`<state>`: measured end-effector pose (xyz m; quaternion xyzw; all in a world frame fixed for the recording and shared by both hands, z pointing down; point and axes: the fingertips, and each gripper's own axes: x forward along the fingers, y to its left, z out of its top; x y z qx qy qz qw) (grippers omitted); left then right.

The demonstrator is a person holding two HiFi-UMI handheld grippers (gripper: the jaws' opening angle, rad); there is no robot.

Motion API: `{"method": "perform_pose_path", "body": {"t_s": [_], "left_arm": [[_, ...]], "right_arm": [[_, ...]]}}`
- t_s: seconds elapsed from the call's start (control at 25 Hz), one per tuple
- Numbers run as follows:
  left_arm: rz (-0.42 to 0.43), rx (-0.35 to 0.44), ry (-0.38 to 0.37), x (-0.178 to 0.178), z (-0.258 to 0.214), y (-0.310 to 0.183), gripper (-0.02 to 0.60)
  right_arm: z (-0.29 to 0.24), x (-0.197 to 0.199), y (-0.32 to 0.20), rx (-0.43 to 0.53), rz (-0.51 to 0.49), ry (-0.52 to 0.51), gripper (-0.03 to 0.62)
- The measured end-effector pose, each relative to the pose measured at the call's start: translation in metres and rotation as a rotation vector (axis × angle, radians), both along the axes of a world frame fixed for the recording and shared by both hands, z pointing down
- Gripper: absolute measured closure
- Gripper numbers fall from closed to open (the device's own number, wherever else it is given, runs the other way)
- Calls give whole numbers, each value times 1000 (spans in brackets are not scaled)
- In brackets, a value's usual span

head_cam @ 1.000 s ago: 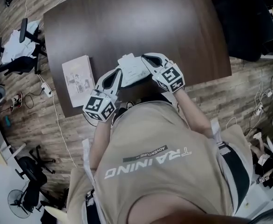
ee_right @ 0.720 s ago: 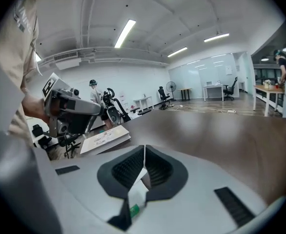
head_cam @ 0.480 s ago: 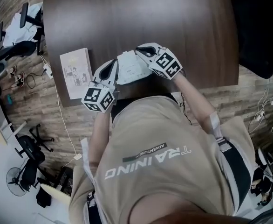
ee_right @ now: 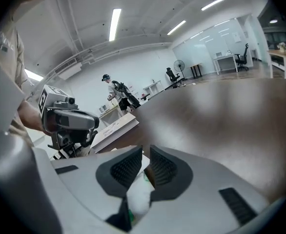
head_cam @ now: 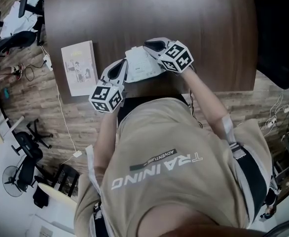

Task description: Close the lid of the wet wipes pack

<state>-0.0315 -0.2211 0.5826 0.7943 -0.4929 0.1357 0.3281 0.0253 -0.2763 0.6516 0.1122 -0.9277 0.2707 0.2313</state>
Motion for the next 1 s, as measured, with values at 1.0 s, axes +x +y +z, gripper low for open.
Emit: {"method": "perform_pose_path", "body": {"t_s": [1.0], "left_arm": [[-63, 22, 61, -16, 13, 18, 577]], "right_arm": [[16, -19, 17, -100, -175, 126, 499]]}}
